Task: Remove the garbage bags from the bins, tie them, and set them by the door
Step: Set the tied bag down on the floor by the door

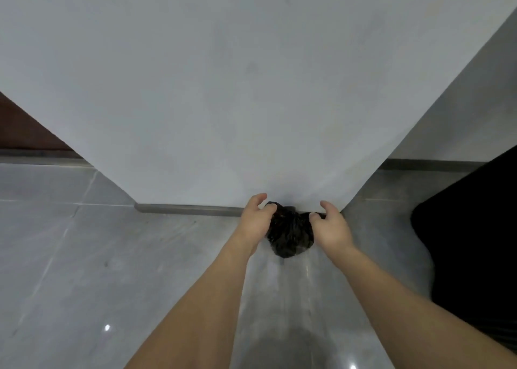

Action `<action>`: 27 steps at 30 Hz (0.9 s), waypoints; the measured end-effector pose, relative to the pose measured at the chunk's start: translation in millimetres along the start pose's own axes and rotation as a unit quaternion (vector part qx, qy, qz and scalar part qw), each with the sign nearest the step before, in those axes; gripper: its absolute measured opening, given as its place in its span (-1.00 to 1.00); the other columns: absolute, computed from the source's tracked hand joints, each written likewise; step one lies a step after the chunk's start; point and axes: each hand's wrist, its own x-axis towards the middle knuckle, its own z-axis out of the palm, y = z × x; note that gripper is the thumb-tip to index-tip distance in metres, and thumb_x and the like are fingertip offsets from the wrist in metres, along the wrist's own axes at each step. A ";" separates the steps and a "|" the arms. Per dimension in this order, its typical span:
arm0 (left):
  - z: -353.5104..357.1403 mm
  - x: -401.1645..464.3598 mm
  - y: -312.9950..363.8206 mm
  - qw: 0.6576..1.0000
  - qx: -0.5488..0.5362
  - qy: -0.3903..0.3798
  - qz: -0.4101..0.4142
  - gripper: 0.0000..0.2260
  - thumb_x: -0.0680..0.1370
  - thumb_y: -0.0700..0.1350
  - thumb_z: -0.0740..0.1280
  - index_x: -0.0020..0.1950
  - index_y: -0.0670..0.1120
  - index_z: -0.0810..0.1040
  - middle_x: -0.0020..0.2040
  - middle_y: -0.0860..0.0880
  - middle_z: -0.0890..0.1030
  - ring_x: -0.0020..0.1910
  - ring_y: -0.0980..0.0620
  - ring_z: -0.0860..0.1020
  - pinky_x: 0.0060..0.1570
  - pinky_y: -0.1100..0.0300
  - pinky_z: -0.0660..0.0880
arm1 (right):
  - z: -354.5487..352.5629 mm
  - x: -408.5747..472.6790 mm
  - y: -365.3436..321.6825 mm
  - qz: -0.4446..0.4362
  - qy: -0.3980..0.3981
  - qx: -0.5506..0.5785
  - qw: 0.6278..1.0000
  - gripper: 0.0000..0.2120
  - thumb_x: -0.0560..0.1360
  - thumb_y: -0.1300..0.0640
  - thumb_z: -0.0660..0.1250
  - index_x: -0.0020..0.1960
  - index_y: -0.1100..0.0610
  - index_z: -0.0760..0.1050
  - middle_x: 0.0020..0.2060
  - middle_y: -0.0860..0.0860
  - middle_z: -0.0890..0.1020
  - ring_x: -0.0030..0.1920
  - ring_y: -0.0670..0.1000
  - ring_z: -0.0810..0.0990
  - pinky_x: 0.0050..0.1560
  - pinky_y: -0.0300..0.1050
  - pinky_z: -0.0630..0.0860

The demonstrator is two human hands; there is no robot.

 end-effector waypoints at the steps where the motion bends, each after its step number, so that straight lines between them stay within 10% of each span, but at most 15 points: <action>1: -4.6 -15.7 14.3 1.000 0.024 0.013 0.006 -0.63 0.61 -0.07 0.24 0.43 -0.03 0.36 0.21 -0.01 0.50 0.09 0.08 0.52 0.03 0.26 0.43 | -9.8 -14.3 -15.5 -0.007 0.002 -0.021 1.000 -0.49 0.58 0.13 0.16 0.51 0.15 0.22 0.44 0.12 0.37 0.42 0.12 0.35 0.42 0.03 0.29; 10: -74.1 -231.3 260.9 0.940 0.268 0.104 0.183 -0.59 0.69 -0.01 0.05 0.51 -0.15 0.28 0.52 -0.08 0.29 0.49 0.01 0.25 0.43 0.22 0.11 | -152.6 -189.8 -245.3 -0.153 -0.057 -0.196 0.967 -0.43 0.63 0.04 0.13 0.55 0.24 0.07 0.55 0.13 0.12 0.55 0.07 0.06 0.53 -0.08 -0.02; 20: -160.3 -506.7 566.6 0.746 0.471 0.284 0.375 -0.53 0.68 0.01 0.03 0.54 -0.19 0.19 0.58 -0.13 0.14 0.57 -0.09 0.04 0.53 0.00 -0.02 | -353.7 -411.8 -546.3 -0.351 0.041 -0.310 0.883 -0.38 0.64 0.01 0.05 0.56 0.27 -0.08 0.57 0.17 -0.02 0.56 0.14 -0.09 0.54 0.01 -0.12; 27: -194.2 -578.4 601.3 0.683 0.561 0.306 0.354 -0.48 0.68 0.08 -0.05 0.58 -0.14 0.04 0.60 -0.09 0.02 0.58 -0.07 -0.08 0.54 -0.01 -0.11 | -359.2 -479.1 -593.6 -0.412 0.055 -0.356 0.837 -0.36 0.64 -0.01 0.02 0.57 0.25 -0.15 0.57 0.15 -0.10 0.57 0.12 -0.17 0.54 0.04 -0.17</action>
